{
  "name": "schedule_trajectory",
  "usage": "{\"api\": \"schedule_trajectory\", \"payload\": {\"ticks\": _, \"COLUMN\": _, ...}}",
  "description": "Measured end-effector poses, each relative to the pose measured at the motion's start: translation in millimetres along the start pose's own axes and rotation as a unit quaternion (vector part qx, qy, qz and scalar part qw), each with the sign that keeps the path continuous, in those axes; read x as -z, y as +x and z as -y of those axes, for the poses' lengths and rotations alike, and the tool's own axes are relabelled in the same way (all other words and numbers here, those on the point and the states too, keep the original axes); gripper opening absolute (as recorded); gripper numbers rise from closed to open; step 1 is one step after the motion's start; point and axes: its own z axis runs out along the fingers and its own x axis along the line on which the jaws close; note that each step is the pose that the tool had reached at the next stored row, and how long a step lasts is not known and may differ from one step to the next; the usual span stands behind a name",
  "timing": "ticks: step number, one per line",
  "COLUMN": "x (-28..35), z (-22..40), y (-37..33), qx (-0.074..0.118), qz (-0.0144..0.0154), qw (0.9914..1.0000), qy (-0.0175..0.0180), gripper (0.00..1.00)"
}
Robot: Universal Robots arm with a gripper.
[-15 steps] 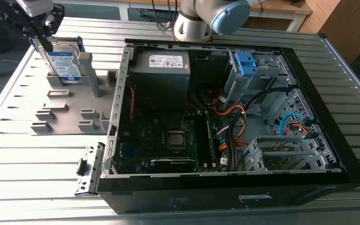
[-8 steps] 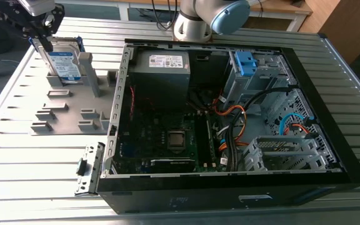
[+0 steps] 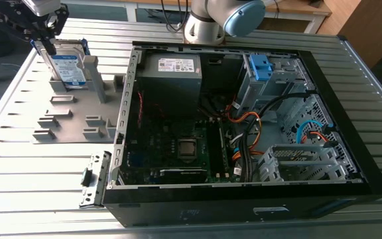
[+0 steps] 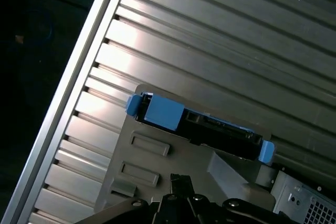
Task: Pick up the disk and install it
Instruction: 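Pick up the disk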
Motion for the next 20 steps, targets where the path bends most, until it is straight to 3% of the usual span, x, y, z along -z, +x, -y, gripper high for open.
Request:
{"api": "schedule_trajectory", "payload": {"ticks": 9, "x": 0.0, "z": 0.0, "y": 0.0, "qx": 0.027, "qz": -0.0005, "qw": 0.99964, "qy": -0.0009, "gripper": 0.11}}
{"api": "schedule_trajectory", "payload": {"ticks": 20, "x": 0.0, "z": 0.0, "y": 0.0, "qx": 0.056, "qz": -0.0009, "qw": 0.99842, "qy": -0.0018, "gripper": 0.11}}
